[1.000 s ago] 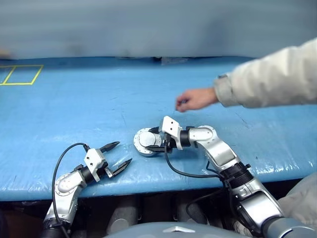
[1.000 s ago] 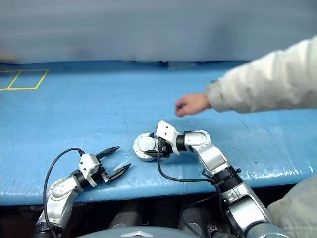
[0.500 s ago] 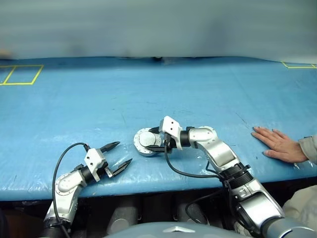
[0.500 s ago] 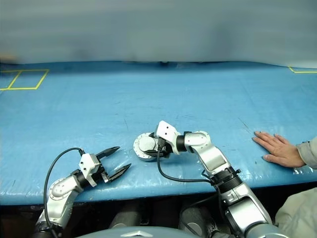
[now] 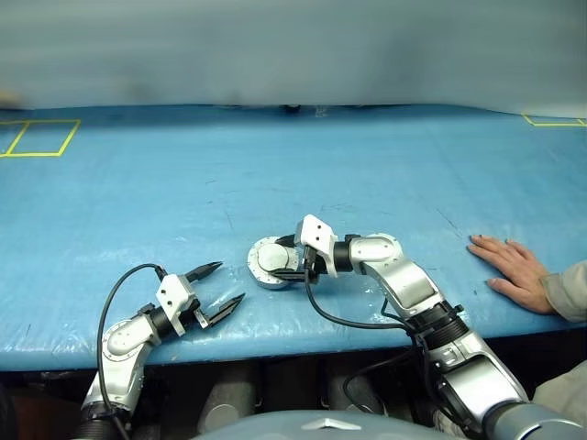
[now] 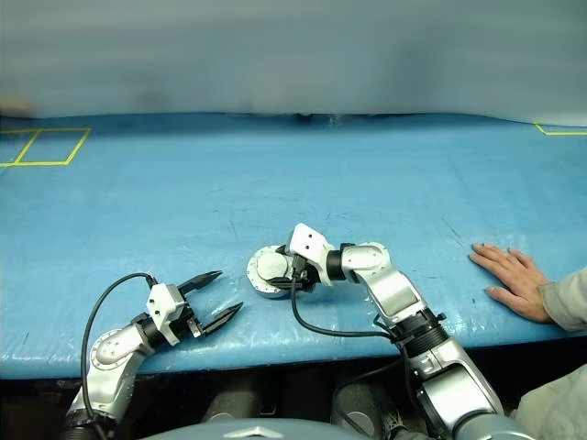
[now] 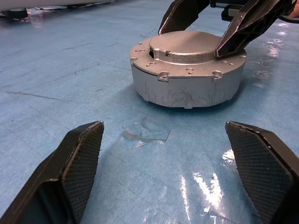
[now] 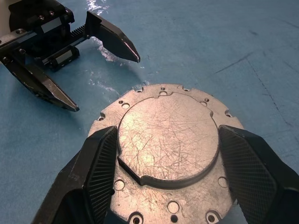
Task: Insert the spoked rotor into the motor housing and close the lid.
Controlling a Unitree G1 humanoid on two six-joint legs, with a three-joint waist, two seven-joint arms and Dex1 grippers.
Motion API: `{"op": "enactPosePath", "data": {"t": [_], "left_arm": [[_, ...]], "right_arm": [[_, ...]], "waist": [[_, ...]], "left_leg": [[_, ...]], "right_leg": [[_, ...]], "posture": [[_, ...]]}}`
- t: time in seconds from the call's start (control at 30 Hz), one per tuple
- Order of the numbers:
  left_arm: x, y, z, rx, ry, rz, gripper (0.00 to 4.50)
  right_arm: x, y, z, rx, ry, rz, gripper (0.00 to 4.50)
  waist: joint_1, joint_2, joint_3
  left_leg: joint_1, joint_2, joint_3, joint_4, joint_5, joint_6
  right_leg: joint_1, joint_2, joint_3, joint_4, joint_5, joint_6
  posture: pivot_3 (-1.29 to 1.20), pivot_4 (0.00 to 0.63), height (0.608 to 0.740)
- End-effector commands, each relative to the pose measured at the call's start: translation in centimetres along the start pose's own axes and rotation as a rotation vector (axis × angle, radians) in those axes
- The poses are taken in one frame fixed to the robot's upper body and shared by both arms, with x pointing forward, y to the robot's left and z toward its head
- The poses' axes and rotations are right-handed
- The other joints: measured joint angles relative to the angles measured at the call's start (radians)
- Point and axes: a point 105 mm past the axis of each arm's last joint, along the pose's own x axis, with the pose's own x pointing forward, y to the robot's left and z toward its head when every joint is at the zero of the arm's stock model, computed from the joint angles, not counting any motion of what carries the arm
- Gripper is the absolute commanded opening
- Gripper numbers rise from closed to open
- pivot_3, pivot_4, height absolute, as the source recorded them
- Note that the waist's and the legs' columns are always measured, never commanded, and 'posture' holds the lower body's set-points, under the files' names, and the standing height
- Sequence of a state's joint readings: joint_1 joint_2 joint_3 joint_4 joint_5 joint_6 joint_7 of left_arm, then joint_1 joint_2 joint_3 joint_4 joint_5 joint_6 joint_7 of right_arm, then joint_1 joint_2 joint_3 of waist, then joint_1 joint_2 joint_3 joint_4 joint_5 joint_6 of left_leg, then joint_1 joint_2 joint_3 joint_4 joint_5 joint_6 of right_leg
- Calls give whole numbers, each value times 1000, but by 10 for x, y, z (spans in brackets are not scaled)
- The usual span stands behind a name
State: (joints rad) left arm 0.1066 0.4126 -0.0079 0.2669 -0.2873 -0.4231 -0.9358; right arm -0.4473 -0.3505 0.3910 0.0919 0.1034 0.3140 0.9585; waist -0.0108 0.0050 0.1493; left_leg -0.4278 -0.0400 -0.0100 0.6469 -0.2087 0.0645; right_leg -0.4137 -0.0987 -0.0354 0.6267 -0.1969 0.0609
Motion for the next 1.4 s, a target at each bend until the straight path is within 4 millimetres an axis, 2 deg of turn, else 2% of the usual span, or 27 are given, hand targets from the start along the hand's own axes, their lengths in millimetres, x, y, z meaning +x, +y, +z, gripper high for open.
{"op": "enactPosePath", "data": {"t": [0.03, 0.3, 0.73, 0.77, 1.13, 1.3, 1.4], "left_arm": [[5, 4, 7, -32, -49, 36, 4442], [17, 10, 22, -68, -77, 22, 4442], [30, 0, 29, -58, -67, -78, 174], [31, -1, 29, -58, -66, -80, 39], [43, -2, 31, -39, -59, -75, 39], [42, -6, 18, -7, 40, -106, 39], [43, -7, 19, -12, 32, -102, 39]], "right_arm": [[-1, 0, -21, 39, 75, -28, 3055], [0, 1, -21, 37, 72, -30, 3055], [0, 0, -20, 34, 67, -44, 3055], [0, 0, -21, 34, 67, -46, 3055], [0, 0, -21, 37, 69, -54, 3055], [0, 0, -22, 38, 67, -59, 3055], [0, 0, -21, 40, 66, -63, 3055]], "waist": [[0, 0, 0], [0, 0, 0], [-1, 0, 0], [0, 0, 0], [0, 0, 0], [0, 0, 0], [1, 0, 0]], "left_leg": [[0, 0, 0, 0, 0, 0], [-1, 0, -1, 0, 0, 0], [-1, 0, -1, 0, 0, 0], [-1, 0, -2, 0, 0, 0], [-1, 0, -2, 0, 0, 0], [-1, 0, -2, 0, 0, 0], [-1, 0, -2, 0, 0, 0]], "right_leg": [[0, 0, 0, 0, 0, 0], [0, 0, -2, 0, 0, 0], [-1, 0, -2, 0, 0, -1], [-1, 0, -2, 0, 0, 0], [-1, 0, -2, -1, 0, 0], [-1, 0, -2, -1, 0, 0], [-1, 0, -2, -1, -1, 0]], "posture": [[0, 150, 740], [0, 150, 740], [0, 150, 740], [0, 150, 740], [0, 150, 740], [0, 150, 740], [0, 150, 740]]}}
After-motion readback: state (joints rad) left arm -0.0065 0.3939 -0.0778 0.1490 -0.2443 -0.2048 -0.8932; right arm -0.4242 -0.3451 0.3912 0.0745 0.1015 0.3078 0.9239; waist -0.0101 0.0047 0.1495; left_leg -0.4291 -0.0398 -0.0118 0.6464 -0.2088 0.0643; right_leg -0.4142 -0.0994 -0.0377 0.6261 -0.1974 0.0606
